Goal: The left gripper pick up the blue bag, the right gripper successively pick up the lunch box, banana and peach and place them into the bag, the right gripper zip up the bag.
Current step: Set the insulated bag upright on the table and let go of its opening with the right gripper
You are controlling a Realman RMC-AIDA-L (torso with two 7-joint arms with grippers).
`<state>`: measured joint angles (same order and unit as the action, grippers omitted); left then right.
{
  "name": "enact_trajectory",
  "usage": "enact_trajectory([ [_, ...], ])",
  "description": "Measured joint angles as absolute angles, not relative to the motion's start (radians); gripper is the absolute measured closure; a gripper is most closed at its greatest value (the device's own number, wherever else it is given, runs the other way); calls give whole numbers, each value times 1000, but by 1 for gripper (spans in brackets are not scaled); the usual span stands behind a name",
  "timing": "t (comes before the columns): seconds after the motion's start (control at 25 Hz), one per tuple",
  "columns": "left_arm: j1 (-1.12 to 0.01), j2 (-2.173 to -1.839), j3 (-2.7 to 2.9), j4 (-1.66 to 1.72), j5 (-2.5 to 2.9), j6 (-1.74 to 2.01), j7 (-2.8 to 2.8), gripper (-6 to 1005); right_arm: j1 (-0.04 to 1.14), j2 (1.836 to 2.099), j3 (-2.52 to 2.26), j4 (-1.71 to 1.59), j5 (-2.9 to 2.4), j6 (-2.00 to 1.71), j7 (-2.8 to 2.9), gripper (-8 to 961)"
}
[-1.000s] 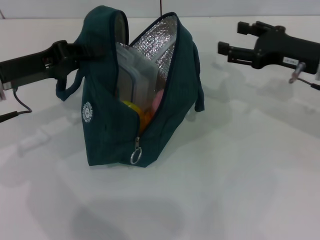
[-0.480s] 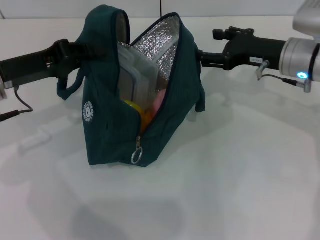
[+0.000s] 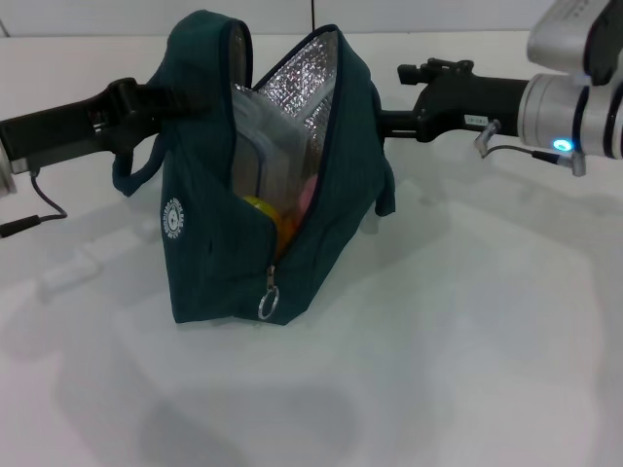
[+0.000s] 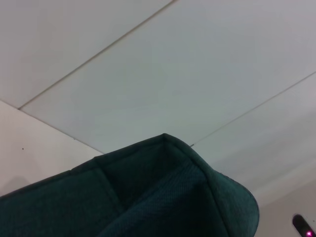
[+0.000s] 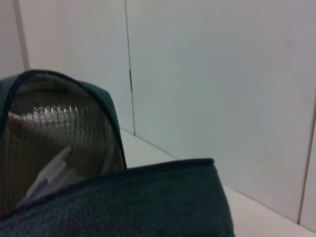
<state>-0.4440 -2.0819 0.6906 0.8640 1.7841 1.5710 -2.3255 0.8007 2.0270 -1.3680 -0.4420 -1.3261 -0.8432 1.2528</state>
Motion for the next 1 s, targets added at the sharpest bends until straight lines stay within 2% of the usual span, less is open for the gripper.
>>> enact_trajectory([
  [0.2, -444, -2083, 687, 864, 1781, 1570, -2326, 962, 817, 2028, -1423, -446, -1320, -801, 1250, 174],
  [0.64, -441, -2078, 686, 838, 1775, 1571, -2320, 963, 820, 2028, -1430, -477, -1318, -791, 1235, 623],
  [1.0, -441, -2077, 686, 838, 1774, 1571, -2318, 963, 813, 2028, -1430, -492, -1314, -798, 1224, 817],
])
